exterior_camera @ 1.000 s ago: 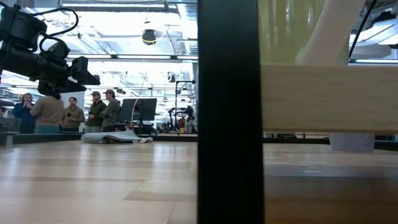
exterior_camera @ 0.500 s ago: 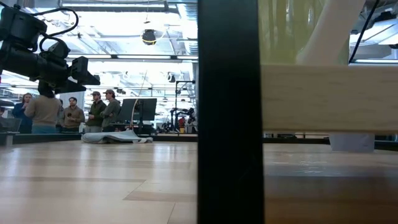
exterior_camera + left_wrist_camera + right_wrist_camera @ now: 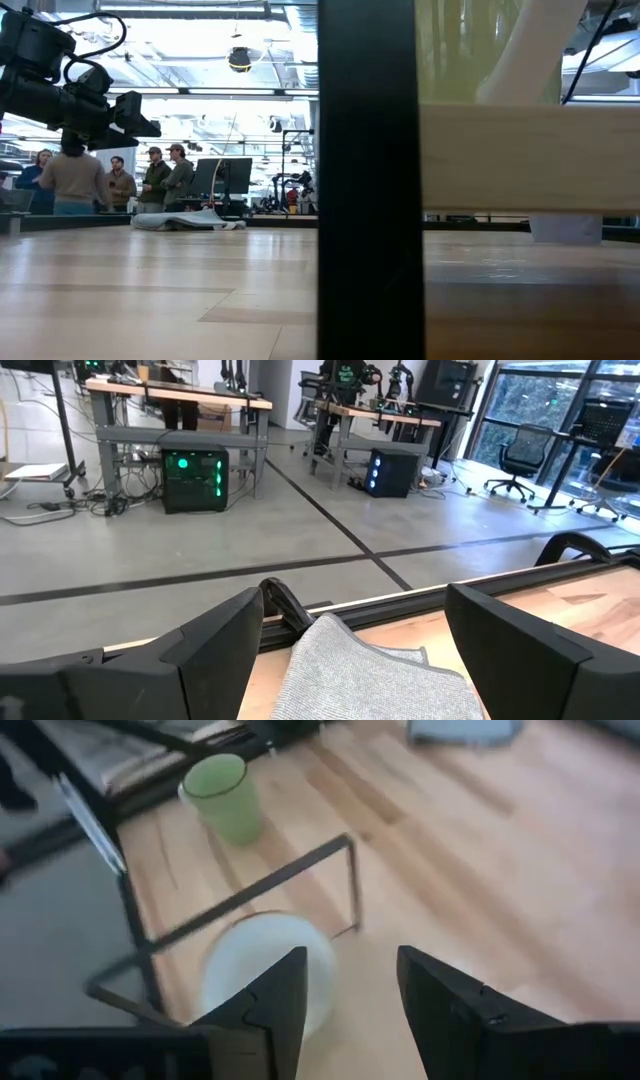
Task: Stack small to large cups/mugs on shelf
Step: Put the green cup on the table
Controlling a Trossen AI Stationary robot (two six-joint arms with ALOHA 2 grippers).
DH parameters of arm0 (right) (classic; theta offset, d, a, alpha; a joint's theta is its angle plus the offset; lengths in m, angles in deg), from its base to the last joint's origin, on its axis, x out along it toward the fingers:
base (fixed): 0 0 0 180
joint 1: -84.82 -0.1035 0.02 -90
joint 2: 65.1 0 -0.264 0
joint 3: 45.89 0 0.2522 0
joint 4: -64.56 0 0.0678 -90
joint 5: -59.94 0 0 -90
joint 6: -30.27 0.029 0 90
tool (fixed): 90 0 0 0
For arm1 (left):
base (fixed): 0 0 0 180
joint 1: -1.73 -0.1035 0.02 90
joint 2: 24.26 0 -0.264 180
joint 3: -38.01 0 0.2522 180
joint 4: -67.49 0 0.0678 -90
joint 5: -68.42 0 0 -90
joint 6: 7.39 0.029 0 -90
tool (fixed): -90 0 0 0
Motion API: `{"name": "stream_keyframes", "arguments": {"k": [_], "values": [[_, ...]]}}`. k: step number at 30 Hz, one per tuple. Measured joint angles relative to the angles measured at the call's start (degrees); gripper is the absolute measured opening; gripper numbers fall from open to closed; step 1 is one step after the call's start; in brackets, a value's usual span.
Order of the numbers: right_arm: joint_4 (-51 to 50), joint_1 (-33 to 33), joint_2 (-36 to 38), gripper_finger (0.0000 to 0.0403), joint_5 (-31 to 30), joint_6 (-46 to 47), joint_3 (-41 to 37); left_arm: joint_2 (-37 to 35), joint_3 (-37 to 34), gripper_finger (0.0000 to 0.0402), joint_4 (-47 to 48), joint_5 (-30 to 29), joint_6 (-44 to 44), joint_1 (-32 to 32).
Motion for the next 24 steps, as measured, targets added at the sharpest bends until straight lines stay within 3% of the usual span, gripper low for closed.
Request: {"name": "stream_keyframes", "arguments": {"k": [2,6,12,16,24], "values": [[-0.5,0.8,1.6,0.0178,-0.8,-7.0,0.0,0.0,0.0,0.0304,0.0,0.0,-0.2,0.0],[-2.0,2.4,4.2,0.0178,-9.6,-15.1,0.0,0.0,0.0,0.0304,0.0,0.0,-0.4,0.0],[-2.9,4.9,8.2,0.0178,-10.4,-23.8,0.0,0.0,0.0,0.0304,0.0,0.0,-0.5,0.0],[-5.5,6.1,10.8,0.0178,-12.2,-24.7,-1.0,0.0,0.0,0.0304,0.0,0.0,-0.6,0.0],[-4.3,8.6,19.8,0.0178,-14.5,-21.0,-13.8,0.0,0.0,0.0304,0.0,0.0,-0.6,0.0]]}}
